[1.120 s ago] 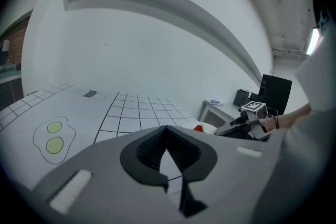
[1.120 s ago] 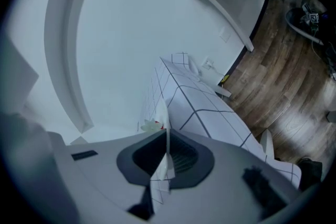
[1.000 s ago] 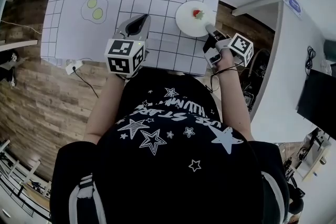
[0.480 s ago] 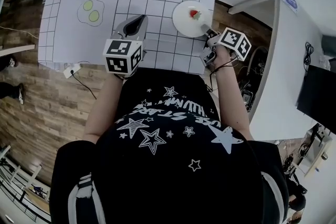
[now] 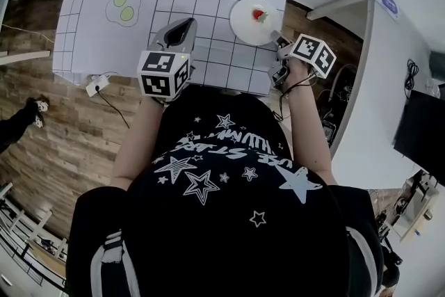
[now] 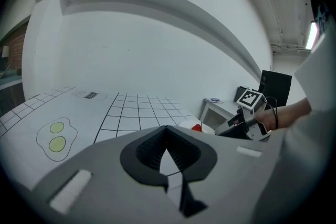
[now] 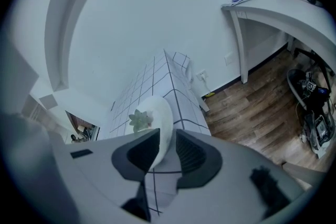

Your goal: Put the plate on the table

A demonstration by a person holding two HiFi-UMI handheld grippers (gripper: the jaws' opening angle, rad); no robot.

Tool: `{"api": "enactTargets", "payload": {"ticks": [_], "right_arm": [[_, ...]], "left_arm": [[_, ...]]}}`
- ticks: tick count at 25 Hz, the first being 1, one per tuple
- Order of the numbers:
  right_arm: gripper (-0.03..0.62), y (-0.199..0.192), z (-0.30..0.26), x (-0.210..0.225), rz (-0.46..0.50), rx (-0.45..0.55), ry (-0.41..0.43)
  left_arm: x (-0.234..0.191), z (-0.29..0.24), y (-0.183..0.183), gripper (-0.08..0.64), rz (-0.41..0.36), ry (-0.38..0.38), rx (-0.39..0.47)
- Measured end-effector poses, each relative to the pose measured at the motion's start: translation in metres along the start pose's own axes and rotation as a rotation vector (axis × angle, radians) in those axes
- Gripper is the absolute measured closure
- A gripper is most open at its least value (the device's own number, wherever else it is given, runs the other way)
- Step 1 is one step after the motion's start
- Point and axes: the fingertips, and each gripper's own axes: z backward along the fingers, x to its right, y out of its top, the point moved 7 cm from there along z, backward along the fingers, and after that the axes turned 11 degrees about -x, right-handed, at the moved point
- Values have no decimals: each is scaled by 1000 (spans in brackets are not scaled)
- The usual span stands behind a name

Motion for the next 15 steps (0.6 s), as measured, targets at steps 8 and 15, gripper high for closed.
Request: {"api": "enactTargets", "payload": {"ticks": [8,15], "right_arm": [[491,-9,21,18,-27,0,32],[491,-24,50,27,-8,15,84]], "left_arm": [[25,17,-10,551,9,26,16],[62,36,-23,551,16,42,32]]}}
